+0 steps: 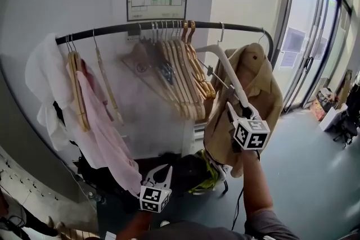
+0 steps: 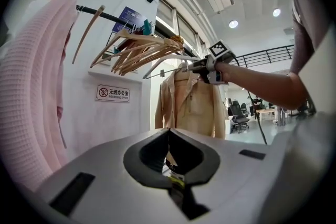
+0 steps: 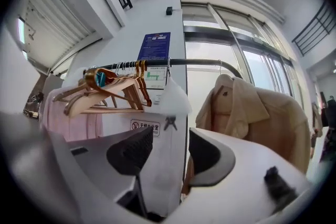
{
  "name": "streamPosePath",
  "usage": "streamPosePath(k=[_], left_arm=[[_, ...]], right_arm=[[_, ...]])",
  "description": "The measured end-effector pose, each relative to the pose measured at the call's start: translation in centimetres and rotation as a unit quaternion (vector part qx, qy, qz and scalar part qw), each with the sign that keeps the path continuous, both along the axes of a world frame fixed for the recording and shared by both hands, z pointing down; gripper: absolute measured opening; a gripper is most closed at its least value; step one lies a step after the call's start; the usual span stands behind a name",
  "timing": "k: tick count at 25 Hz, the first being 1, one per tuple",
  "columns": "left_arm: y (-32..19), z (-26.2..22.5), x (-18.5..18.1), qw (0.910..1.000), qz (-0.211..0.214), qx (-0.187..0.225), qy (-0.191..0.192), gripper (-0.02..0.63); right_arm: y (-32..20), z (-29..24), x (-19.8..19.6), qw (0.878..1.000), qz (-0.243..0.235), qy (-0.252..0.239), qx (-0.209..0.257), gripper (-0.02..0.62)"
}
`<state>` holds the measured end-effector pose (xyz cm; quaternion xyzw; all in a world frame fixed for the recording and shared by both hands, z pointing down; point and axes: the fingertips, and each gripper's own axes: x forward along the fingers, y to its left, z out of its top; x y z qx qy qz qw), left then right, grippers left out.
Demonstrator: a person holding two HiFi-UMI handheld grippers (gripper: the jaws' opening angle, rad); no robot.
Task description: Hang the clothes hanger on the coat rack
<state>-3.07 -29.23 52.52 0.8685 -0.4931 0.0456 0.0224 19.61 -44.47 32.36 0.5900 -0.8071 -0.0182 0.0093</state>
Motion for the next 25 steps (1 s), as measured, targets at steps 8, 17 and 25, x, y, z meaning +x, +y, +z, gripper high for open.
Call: streamPosePath(k=[8, 17, 25], left_arm=[[-0.6, -1.5, 0.4, 0.9999, -0.002, 0.014, 0.008, 0.011], [-0.3, -2.5, 0.6, 0.9996, 0.001, 0.019, 0.02, 0.011], [0.2, -2.1, 2.3, 0.9994, 0.021, 0.014, 0.023, 0.009]], right_arm=[[8.2, 8.4, -4.5, 0.999, -0.018, 0.015, 0.022, 0.184], [14.2, 14.6, -8.6, 0.999, -0.032, 0.028, 0.012, 0.015], [16.0, 18.5, -8.3, 0.999, -0.015, 0.019, -0.03, 0.015]])
